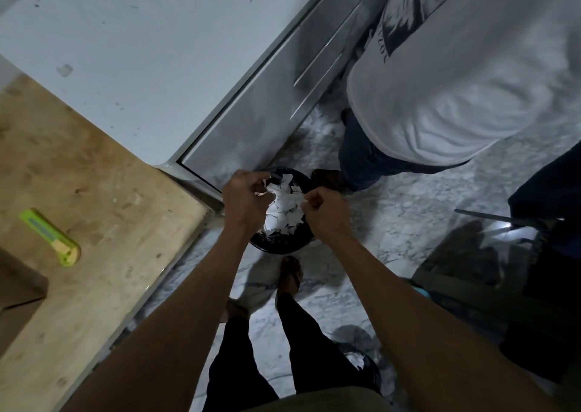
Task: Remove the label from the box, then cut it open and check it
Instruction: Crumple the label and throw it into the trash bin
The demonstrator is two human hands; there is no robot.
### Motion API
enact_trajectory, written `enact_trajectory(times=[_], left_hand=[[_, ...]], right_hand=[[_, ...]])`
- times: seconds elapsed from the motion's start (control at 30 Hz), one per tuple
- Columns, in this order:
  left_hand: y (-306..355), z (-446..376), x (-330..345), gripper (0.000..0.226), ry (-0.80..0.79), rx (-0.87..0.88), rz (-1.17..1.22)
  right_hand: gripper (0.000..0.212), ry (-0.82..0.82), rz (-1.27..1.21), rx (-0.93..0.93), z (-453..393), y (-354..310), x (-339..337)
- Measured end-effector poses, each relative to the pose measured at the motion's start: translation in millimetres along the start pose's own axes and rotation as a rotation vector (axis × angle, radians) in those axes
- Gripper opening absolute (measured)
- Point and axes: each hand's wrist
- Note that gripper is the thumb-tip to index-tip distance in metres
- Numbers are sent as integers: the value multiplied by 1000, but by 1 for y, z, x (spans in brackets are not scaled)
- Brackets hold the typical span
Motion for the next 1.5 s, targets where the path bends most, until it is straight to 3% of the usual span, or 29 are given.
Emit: enact_trajectory(times=[0.33,0.57,0.83,0.97,1.4,1.5], left_hand=[[3,3,-4,65,-20,-49,37],[2,8,-5,21,31,8,-12],[13,10,-12,25,-1,-18,19],[16,13,-16,8,25,-65,60],[35,27,-60,37,39,-28,-15],[38,26,-73,63,-38,6,-99]], right_hand=[[10,-7,-4,-16,-1,-3,-5],[11,-12,20,-28,-1,-9,-11],[16,10,50,-51,2,-14,-18],[17,-1,69,-59,4,-20,-23],[9,37,-19,-132,14,-42,-38],[10,23,-50,-98,16,-50,-38]])
Point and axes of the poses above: each hand's wrist, its own z-axis away from the middle knuckle, its own x-axis out of the palm, y = z × x, and after that the axes turned 11 degrees about y, right-handed
